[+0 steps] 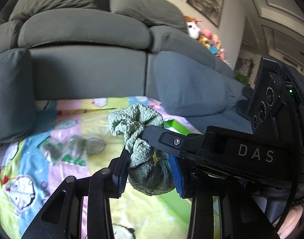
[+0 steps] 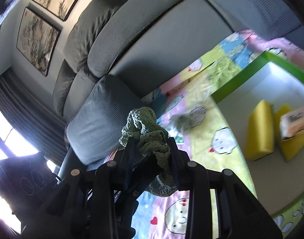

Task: Organize objects
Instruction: 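Carry the towel with the right tool over the green-rimmed box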

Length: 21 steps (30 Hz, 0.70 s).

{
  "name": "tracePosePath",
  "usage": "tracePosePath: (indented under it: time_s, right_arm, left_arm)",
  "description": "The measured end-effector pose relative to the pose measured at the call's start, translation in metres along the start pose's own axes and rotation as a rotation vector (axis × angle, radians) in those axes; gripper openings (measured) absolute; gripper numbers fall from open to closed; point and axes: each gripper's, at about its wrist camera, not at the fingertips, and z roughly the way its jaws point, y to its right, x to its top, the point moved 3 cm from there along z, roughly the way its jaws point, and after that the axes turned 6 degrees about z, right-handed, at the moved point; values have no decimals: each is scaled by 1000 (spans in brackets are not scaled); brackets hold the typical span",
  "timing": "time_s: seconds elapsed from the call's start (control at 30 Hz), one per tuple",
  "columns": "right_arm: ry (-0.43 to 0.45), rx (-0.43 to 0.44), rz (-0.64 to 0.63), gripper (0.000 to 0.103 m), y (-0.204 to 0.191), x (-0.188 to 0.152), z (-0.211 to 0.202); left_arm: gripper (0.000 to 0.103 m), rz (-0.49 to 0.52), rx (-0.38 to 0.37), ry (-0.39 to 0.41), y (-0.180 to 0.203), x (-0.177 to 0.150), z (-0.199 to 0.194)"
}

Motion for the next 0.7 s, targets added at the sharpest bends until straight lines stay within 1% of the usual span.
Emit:
tracePosePath:
  time_s: [0.17,0.37,0.6,0.7]
  right_arm:
    - [72,-36,-5,32,7,8,-19]
    - [132,-104,10,33,25,14,-41]
    - [193,-195,54,33,48,18,-65]
    - [210,-231,75,33,60,19,-75]
  left_arm:
    - [39,33,-51,9,18,6,6]
    - [39,63,-121,-14,42,6,19]
    - [39,75,-226,-50,69,3,39]
    - [39,66,-277,-81,80,-2,48]
